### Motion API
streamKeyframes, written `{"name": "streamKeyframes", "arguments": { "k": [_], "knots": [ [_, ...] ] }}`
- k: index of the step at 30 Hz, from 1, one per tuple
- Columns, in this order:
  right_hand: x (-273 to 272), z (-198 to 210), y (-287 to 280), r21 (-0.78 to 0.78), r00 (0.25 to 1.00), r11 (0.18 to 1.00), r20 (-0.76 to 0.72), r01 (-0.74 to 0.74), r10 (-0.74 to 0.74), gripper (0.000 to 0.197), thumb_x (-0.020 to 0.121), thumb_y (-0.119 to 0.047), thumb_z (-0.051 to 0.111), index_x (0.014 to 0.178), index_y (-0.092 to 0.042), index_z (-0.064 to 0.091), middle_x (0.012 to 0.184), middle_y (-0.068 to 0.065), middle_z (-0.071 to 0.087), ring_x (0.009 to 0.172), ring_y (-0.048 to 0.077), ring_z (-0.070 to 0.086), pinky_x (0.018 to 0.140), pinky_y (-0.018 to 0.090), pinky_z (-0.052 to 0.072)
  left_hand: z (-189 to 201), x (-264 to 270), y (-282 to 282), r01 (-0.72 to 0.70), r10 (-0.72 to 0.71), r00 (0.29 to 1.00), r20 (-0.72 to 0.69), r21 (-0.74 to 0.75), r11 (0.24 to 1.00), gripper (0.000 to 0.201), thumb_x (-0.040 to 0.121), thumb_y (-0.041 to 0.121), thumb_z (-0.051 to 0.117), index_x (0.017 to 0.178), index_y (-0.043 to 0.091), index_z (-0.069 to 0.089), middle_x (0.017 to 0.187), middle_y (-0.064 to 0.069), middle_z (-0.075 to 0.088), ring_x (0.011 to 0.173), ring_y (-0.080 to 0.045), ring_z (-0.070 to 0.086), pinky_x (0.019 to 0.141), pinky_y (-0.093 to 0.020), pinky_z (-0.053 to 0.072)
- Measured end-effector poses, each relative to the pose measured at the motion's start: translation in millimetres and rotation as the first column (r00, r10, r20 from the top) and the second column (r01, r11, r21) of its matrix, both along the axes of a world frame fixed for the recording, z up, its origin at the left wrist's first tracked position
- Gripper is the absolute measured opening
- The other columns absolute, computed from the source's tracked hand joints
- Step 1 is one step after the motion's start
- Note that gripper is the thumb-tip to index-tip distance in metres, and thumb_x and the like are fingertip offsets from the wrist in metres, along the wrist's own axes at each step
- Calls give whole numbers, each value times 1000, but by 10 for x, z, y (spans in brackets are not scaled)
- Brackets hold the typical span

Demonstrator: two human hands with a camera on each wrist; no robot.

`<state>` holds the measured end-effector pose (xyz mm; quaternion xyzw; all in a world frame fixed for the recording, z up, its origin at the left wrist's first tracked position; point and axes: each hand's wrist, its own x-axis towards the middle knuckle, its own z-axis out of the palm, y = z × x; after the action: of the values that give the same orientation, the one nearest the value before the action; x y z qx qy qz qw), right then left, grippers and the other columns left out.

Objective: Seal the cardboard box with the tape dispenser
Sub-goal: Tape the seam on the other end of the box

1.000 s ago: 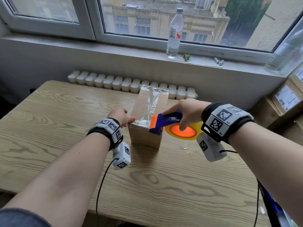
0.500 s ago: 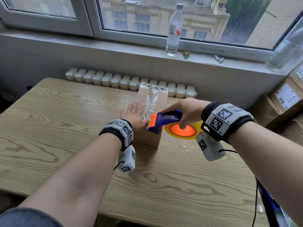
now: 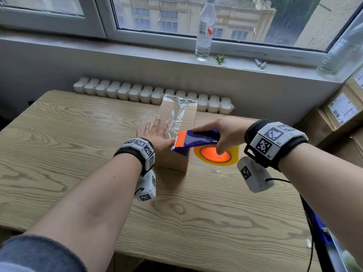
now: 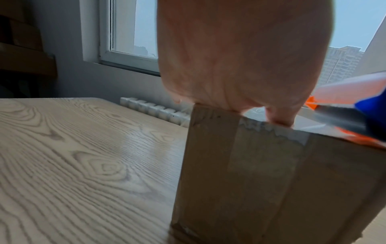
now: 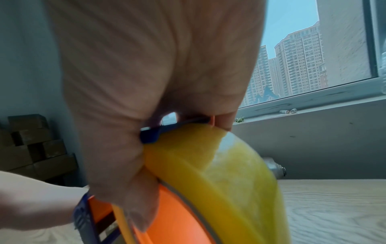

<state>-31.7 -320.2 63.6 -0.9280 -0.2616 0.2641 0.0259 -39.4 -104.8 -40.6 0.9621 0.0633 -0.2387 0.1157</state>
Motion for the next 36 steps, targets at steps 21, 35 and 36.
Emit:
{"name": "streamKeyframes", "arguments": {
  "k": [21, 35, 36],
  "knots": [
    [-115, -45, -468, -11, 999, 999, 19, 39, -39, 95, 66, -1, 69, 140, -50, 34, 124, -7, 56, 103, 20, 54, 85, 35, 49, 18, -48, -26, 4, -4, 1000, 14, 14, 1000, 82, 84, 75, 26, 149, 40, -11, 155, 12, -29, 147, -23, -19, 117, -53, -8],
    [-32, -173, -390, -75, 994, 991, 11, 111, -111, 103, 67, 1, 67, 149, -36, 18, 129, -1, 53, 100, 21, 53, 78, 32, 49, -5, 5, -392, 208, -217, 972, 94, 98, 973, 68, 94, 61, 14, 150, 33, -13, 158, 3, -21, 146, -15, -20, 112, -60, -15],
    [-28, -189, -391, -67, 992, 990, 5, 123, -123, 102, 67, 1, 68, 149, -35, 19, 129, -1, 53, 101, 21, 53, 80, 32, 48, -11, -1, -405, 226, -237, 965, 109, 106, 968, 66, 95, 59, 13, 150, 33, -12, 159, 2, -20, 146, -15, -19, 113, -59, -15]
  ]
}}
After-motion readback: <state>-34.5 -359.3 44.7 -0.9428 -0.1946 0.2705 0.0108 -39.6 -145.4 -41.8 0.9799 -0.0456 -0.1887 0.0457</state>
